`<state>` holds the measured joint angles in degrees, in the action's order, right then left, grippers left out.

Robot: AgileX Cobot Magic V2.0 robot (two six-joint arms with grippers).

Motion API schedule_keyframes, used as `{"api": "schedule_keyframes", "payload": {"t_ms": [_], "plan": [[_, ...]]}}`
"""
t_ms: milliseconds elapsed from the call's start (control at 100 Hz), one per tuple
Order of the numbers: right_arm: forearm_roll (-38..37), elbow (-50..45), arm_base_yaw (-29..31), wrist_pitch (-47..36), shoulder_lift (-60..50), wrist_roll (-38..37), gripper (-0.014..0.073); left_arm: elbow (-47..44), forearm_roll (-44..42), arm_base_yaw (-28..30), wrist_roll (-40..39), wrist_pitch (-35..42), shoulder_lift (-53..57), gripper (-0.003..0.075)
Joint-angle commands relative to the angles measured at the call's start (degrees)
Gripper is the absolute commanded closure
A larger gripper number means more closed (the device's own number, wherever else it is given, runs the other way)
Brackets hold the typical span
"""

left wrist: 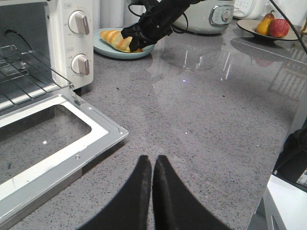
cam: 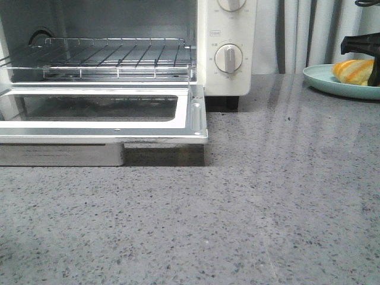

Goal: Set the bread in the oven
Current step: 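Grasp the croissant with the right gripper and lift it off the plate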

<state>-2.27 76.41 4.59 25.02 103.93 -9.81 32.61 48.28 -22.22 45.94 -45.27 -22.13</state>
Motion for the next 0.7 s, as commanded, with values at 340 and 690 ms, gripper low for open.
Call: {"api": "schedule_keyframes", "payload": {"t_ms": [340,690], "plan": [[-3.4,10.8,-19.9,-18.6,-30.8,1.0,0.0663,1.5,2.9,0.0,-0.2,2.1,-0.4,0.0742],[-19.6,12.1,-59.4,-6.4,-28.4,1.0,0.0663,1.5,2.7,0.0,-0.1,2.1,-0.4,0.0742]]}}
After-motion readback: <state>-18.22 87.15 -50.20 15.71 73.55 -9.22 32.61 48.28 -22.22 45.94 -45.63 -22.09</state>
